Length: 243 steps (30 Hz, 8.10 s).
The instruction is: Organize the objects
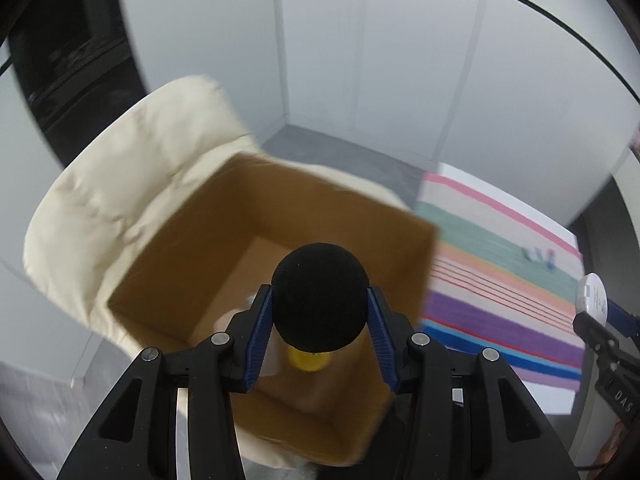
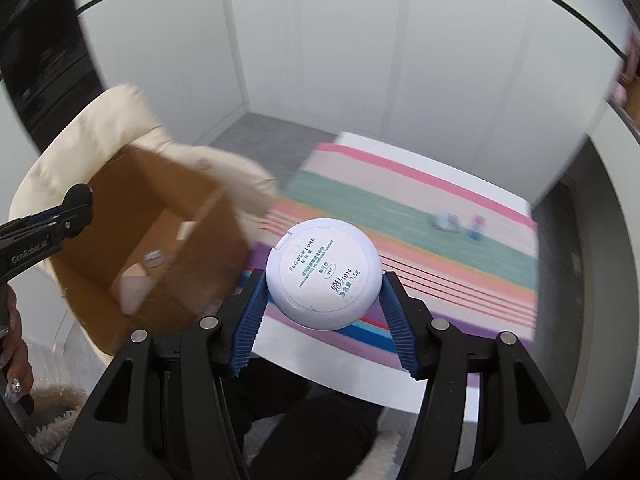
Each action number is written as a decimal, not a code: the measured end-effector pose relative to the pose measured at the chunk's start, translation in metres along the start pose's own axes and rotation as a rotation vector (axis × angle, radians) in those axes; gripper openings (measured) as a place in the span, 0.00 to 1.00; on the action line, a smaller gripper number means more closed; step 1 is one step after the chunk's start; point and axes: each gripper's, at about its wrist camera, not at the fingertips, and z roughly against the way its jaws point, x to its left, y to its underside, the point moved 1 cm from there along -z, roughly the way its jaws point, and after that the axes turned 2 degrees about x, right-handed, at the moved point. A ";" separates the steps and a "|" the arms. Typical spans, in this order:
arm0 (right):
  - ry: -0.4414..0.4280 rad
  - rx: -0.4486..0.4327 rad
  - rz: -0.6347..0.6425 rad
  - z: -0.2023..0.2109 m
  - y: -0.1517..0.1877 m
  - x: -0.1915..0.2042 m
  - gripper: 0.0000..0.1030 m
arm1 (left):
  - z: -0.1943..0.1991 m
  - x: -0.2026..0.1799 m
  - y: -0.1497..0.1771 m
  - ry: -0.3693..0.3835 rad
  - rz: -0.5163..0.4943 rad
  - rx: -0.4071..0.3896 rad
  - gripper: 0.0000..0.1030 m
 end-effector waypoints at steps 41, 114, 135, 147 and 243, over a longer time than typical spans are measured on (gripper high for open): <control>-0.148 0.043 0.256 -0.081 -0.028 0.151 0.99 | -0.060 0.085 -0.004 -0.035 0.141 0.073 1.00; 0.205 0.063 -0.485 -0.284 0.036 -0.417 0.19 | -0.318 -0.545 0.010 0.267 -0.431 0.331 0.93; 0.230 0.094 -0.462 -0.247 0.041 -0.413 0.18 | -0.289 -0.540 -0.001 0.182 -0.451 0.199 0.57; 0.228 0.081 -0.450 -0.178 0.025 -0.396 0.18 | -0.209 -0.501 -0.028 0.213 -0.451 0.163 0.57; -0.166 0.084 -0.150 0.007 -0.070 0.116 0.94 | 0.054 0.081 -0.057 0.031 -0.144 0.039 1.00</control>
